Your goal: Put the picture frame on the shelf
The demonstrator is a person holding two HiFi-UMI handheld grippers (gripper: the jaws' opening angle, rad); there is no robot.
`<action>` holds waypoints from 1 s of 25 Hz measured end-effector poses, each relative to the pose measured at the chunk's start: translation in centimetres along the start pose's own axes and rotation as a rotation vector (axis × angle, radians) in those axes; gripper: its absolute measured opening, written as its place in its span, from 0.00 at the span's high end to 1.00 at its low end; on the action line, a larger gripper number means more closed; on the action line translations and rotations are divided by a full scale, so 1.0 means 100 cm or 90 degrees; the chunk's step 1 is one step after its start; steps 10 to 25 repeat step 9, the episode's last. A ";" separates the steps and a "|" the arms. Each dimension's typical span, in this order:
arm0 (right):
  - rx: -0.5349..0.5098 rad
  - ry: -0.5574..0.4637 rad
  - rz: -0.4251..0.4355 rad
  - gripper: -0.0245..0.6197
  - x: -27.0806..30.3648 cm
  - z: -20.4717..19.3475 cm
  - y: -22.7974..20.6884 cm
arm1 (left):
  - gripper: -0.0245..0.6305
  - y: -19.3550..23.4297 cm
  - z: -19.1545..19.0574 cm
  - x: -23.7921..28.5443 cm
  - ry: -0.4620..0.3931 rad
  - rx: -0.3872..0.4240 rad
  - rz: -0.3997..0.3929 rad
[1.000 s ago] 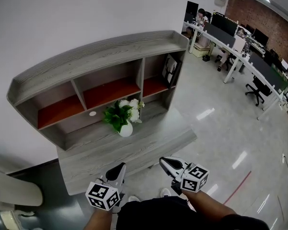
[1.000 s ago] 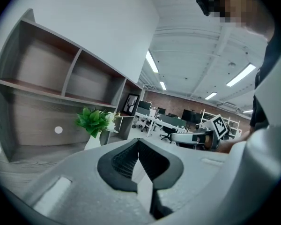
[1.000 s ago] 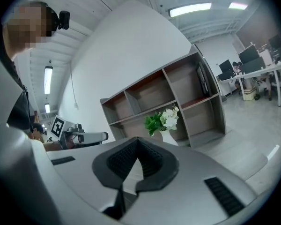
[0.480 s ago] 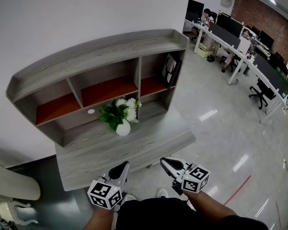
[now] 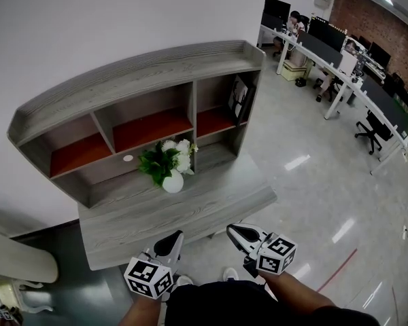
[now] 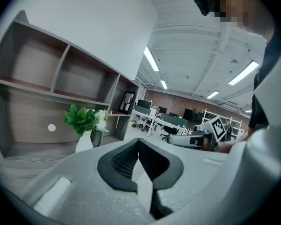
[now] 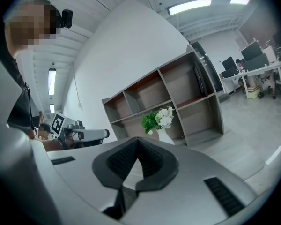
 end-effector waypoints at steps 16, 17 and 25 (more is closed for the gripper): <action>-0.003 0.003 0.003 0.94 0.003 0.002 0.001 | 0.95 0.000 0.002 0.001 0.003 0.006 -0.003; -0.003 0.003 0.003 0.94 0.003 0.002 0.001 | 0.95 0.000 0.002 0.001 0.003 0.006 -0.003; -0.003 0.003 0.003 0.94 0.003 0.002 0.001 | 0.95 0.000 0.002 0.001 0.003 0.006 -0.003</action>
Point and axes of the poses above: the fingertips, and each gripper's own axes: x forward along the fingers, y to its left, z out of its top, the point moved 9 cm from there along -x, backward along the fingers, and after that the axes turned 2 degrees about z, right-handed, at the moved point
